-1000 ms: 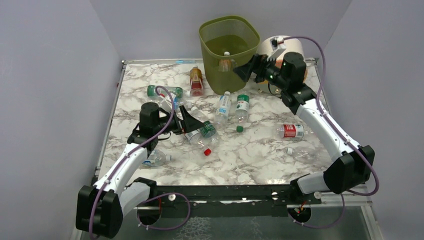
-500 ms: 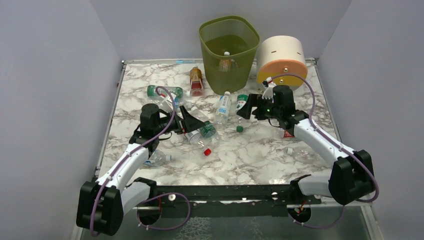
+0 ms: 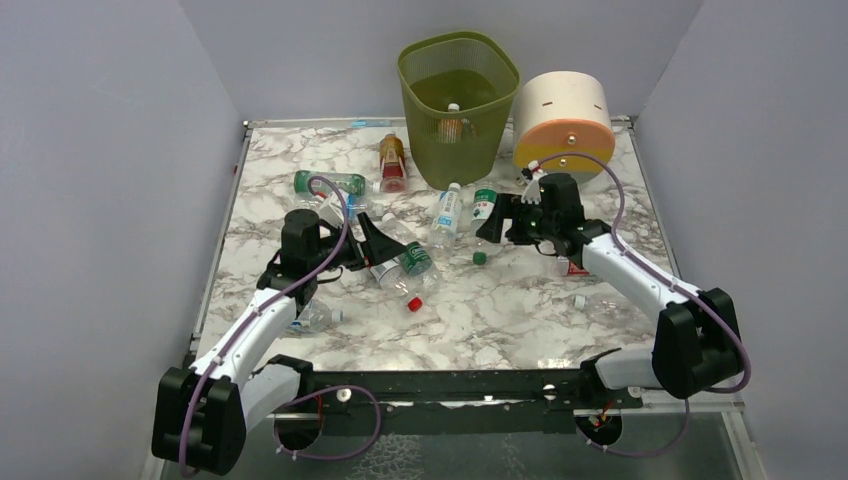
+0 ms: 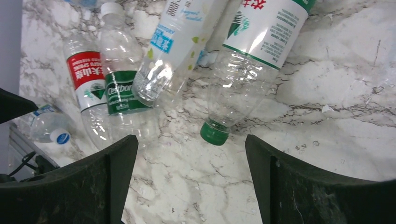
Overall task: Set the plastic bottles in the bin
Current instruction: Pick up the plastic bottle at the center of the board.
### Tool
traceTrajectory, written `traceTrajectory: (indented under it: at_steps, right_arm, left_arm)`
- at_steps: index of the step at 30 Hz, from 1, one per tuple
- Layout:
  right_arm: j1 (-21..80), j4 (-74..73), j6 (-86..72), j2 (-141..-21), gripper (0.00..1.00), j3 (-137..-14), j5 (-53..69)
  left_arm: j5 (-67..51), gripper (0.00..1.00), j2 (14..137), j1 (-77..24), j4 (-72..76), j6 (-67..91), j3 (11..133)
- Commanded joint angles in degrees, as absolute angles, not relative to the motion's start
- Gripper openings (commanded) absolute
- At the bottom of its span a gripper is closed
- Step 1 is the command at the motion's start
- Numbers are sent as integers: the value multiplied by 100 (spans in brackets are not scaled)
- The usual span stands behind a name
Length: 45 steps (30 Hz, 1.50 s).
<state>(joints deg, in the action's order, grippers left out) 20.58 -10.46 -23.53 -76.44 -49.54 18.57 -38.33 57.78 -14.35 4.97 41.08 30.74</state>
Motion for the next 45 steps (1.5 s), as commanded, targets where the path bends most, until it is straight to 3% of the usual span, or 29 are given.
traceTrajectory:
  at_steps: [1,6,14,37,45]
  right_arm:
    - [2083,-1039,-2358,-8039,85,-5025,1463]
    - [2085,-818,-2449,-8728,79,-5206,1235]
    - [2092,-651,-2544,-9599,78,-5748,940]
    - [2160,-631,-2588,-10368,78,-6368,764]
    - [2240,-583,-2590,-10495,69,-6322,766]
  left_arm:
    - [-3469,99,5641,-1450,370,3986,3243]
    - [-3414,99,5604,-1450,412,4031,3229]
    - [-3486,99,5676,-1447,535,4118,3253]
    - [-3586,99,5596,-1450,656,4140,3196]
    - [-3613,99,5527,-1450,641,4139,3155]
